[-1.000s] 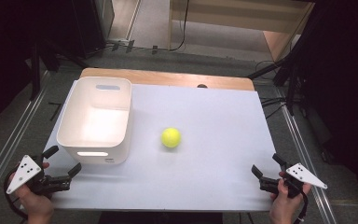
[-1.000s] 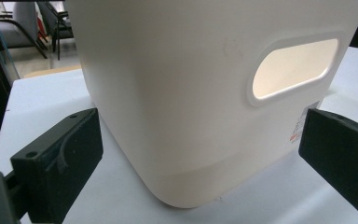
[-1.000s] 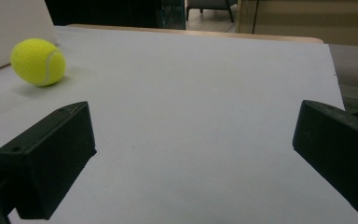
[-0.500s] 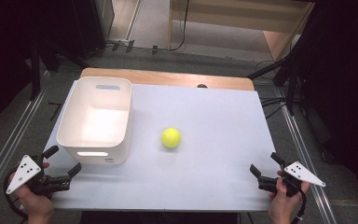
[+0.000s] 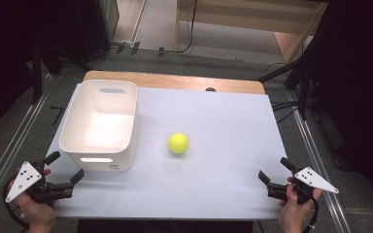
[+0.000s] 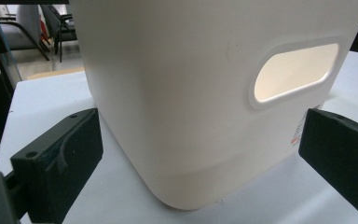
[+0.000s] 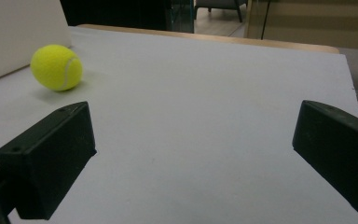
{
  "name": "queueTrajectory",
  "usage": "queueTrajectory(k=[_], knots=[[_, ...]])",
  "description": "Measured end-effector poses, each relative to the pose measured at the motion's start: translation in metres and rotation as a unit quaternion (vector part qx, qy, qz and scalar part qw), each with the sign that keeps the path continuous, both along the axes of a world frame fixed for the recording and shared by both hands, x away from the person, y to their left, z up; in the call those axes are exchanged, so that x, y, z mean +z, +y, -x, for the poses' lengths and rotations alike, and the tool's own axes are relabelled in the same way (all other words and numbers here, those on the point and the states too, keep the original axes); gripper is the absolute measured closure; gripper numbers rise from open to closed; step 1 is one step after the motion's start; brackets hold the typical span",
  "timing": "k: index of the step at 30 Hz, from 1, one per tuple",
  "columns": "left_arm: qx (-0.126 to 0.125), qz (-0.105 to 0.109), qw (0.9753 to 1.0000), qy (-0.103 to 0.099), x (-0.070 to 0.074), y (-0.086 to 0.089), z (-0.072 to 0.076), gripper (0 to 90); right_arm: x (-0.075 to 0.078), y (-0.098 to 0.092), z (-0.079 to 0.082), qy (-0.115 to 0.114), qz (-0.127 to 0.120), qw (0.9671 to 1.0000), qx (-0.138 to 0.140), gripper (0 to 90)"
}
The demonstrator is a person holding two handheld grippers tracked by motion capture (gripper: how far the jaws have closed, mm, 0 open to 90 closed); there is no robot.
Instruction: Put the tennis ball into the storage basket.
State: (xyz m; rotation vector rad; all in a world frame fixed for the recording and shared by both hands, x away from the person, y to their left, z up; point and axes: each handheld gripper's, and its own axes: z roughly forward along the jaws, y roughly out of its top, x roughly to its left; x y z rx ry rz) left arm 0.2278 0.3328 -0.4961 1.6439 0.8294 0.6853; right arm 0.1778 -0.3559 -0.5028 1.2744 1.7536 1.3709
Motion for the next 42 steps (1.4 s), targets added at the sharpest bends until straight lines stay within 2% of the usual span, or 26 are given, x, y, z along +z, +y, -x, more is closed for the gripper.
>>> queueTrajectory(k=[4,6,9,12,18,23,28,42], knots=[[-0.002,-0.003,1.0,-0.001,0.0,0.0,0.0,0.0,0.006,0.001,-0.001,0.003,-0.002,1.0,0.008,0.0],[-0.002,-0.006,1.0,-0.001,0.0,-0.001,-0.001,0.0,0.009,0.002,-0.002,0.011,0.003,0.9999,0.006,0.0],[-0.001,-0.01,0.9999,0.0,0.0,-0.002,-0.001,0.0,0.013,0.003,-0.003,0.011,0.007,0.9999,0.008,0.0],[0.0,-0.011,0.9999,0.0,0.0,-0.002,0.0,0.0,0.019,0.003,-0.005,0.023,0.018,0.9996,0.005,0.0],[-0.001,-0.01,0.9999,0.0,0.0,-0.002,0.0,0.0,0.024,0.004,-0.01,0.034,0.021,0.9991,0.012,0.0],[-0.002,-0.011,0.9999,-0.001,0.0,-0.003,0.0,0.0,0.031,0.012,-0.017,0.045,0.032,0.998,0.03,0.0],[-0.001,-0.01,0.9999,0.0,0.0,-0.002,0.0,0.0,0.04,0.02,-0.025,0.047,0.037,0.9972,0.046,0.0],[-0.003,-0.012,0.9999,-0.001,0.0,-0.002,0.0,0.0,0.051,0.043,-0.048,0.057,0.054,0.9932,0.086,0.0]])
